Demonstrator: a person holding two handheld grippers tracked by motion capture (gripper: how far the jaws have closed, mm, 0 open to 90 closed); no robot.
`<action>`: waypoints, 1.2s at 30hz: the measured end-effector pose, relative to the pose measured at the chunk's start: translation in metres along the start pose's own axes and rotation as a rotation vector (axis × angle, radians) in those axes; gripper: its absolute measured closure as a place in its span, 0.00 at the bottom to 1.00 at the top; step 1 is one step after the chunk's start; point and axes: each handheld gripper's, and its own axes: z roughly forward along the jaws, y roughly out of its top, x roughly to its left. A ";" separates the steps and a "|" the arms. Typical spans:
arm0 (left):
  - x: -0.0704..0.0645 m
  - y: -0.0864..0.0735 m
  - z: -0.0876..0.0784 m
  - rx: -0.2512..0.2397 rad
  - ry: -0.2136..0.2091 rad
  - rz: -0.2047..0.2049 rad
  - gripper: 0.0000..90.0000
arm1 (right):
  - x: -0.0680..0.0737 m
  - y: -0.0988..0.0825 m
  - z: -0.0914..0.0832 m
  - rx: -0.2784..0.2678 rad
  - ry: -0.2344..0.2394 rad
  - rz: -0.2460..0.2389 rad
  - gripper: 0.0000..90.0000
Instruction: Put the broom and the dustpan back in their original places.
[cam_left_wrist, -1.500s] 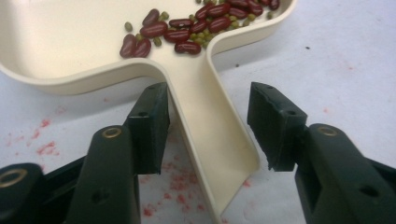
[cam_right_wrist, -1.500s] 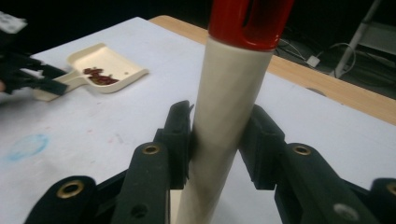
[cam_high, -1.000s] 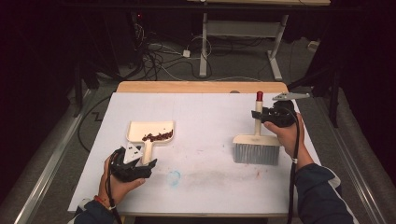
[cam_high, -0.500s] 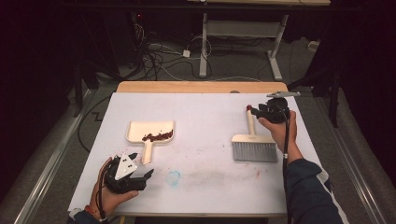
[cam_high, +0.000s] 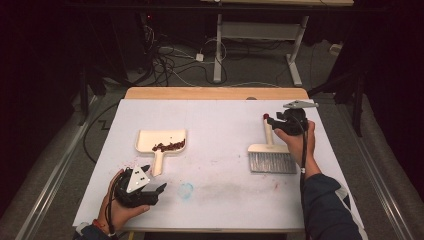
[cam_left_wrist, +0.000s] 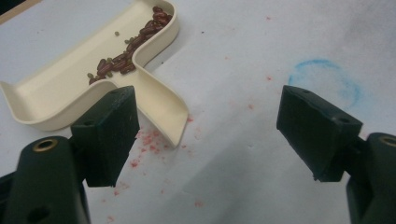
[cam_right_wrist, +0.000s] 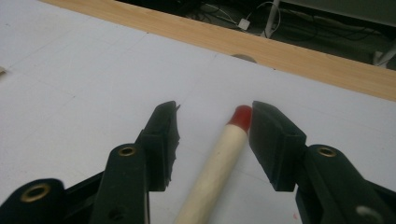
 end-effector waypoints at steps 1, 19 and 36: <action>0.000 0.000 0.000 0.001 -0.001 0.001 0.23 | 0.001 0.000 0.000 0.000 -0.004 0.000 0.56; -0.004 0.001 0.003 0.021 0.003 0.050 0.20 | 0.023 0.000 -0.027 -0.120 0.015 -0.014 0.35; -0.007 0.002 0.000 0.022 0.002 0.054 0.20 | 0.044 0.005 -0.053 -0.180 -0.015 -0.051 0.18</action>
